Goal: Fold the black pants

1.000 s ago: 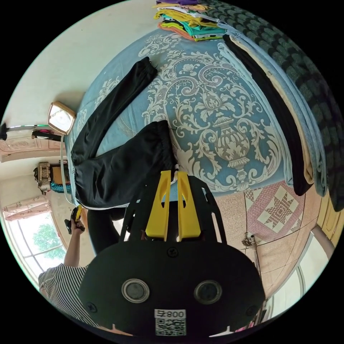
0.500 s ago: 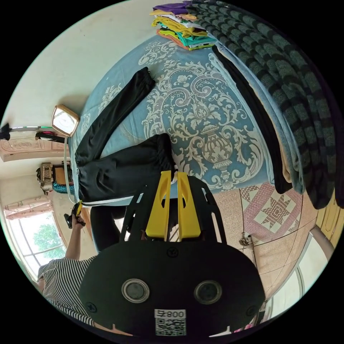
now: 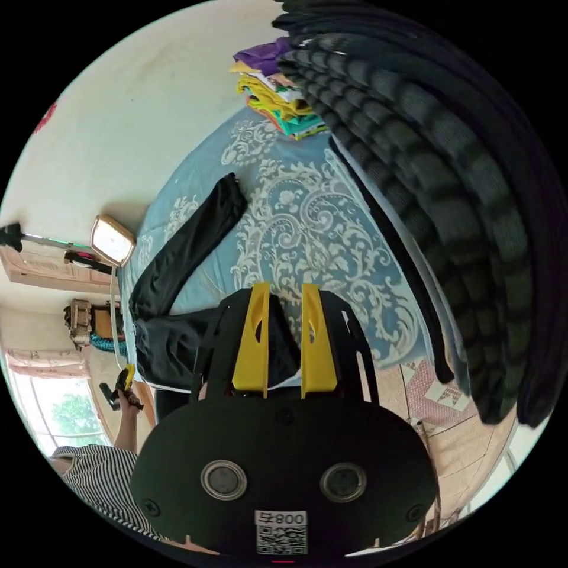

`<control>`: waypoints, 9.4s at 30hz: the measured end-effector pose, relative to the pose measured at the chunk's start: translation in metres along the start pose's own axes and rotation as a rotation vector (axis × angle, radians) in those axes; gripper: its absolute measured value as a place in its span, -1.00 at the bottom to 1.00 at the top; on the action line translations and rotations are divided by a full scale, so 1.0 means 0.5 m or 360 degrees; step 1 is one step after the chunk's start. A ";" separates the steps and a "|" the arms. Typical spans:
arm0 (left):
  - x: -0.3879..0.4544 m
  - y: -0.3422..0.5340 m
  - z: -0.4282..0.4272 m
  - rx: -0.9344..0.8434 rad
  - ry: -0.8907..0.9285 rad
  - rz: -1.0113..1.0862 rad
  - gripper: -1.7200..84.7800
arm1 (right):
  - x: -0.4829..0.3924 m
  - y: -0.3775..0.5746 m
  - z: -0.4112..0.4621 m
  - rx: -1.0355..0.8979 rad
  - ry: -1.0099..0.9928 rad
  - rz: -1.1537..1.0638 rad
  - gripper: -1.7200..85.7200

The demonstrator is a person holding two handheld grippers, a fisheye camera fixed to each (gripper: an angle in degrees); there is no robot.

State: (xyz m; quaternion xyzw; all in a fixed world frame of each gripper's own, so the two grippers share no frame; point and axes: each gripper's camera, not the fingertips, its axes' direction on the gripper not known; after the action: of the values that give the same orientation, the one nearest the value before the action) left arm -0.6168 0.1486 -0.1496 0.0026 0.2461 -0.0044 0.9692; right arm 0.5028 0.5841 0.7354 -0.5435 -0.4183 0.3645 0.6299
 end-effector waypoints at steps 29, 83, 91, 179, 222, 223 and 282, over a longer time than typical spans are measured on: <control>0.476 -0.402 0.594 -0.0578 -0.0190 0.0785 -0.87 | -0.213 -0.301 0.135 -0.0348 0.0042 -0.0459 -0.95; 0.421 -0.534 0.495 -0.0235 -0.0252 0.0677 -0.94 | -0.718 -0.223 0.182 -0.0068 0.0446 -0.0815 -0.96; 0.327 -0.468 0.403 -0.0139 -0.0178 0.0449 -0.86 | -0.891 -0.112 0.275 -0.0203 0.0493 -0.1150 -0.96; -0.126 0.114 -0.505 -0.0127 -0.0817 -0.0090 -0.91 | -1.500 0.307 0.986 -0.0664 -0.0155 -0.1831 -0.96; 0.131 0.165 -0.373 -0.0120 -0.0596 0.0236 -0.96 | -1.103 0.411 0.960 -0.0734 -0.0169 -0.1287 -0.96; 0.152 0.152 -0.340 -0.0154 -0.0549 0.0295 -0.96 | -1.082 0.401 0.941 -0.0677 -0.0158 -0.1243 -0.96; 0.625 -0.075 0.499 -0.0899 -0.0371 0.0842 -0.96 | -0.133 0.466 0.287 -0.0039 0.0223 -0.0146 -0.95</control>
State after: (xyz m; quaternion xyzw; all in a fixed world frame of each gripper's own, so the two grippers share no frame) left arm -0.2236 0.1070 -0.0793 -0.2010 0.1169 0.3128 0.9209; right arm 0.3437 0.6114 0.5046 -0.5555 -0.4021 0.2911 0.6671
